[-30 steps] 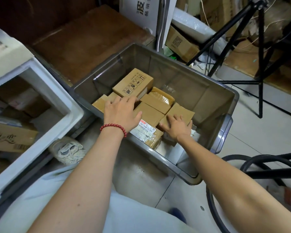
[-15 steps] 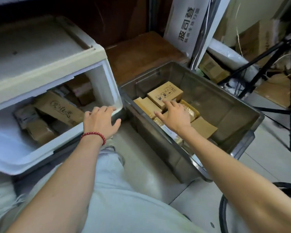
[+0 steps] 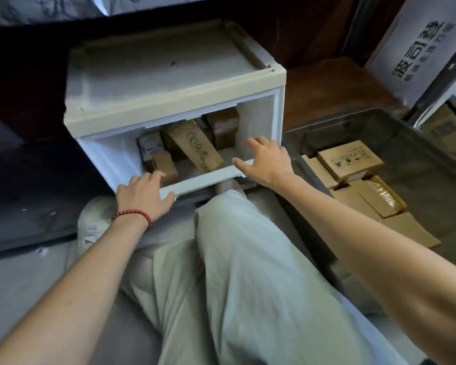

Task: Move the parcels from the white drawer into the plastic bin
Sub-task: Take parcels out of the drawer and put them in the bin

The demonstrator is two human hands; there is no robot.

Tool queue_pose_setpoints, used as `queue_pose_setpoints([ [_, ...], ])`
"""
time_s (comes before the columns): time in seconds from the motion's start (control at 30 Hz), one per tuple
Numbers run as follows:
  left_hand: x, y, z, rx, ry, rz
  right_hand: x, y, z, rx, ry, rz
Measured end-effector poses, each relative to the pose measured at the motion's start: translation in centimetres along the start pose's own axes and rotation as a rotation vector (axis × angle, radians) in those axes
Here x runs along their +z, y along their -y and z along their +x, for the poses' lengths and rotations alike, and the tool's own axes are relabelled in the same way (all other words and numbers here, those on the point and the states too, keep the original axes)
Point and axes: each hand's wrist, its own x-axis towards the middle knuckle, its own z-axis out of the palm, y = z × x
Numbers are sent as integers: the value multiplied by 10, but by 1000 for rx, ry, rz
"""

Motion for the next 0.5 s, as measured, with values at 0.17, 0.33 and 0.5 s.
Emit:
queue_pose_setpoints([
  [0.17,13,9,16,2,-24,-16,27,17,31,-11,96,-16],
  [0.33,27,3,62,8,-41,-34,61,19,61,49,167,-55],
  [0.5,45,-6,108,-71,-9,-66,90,11,93,149,249,-93],
])
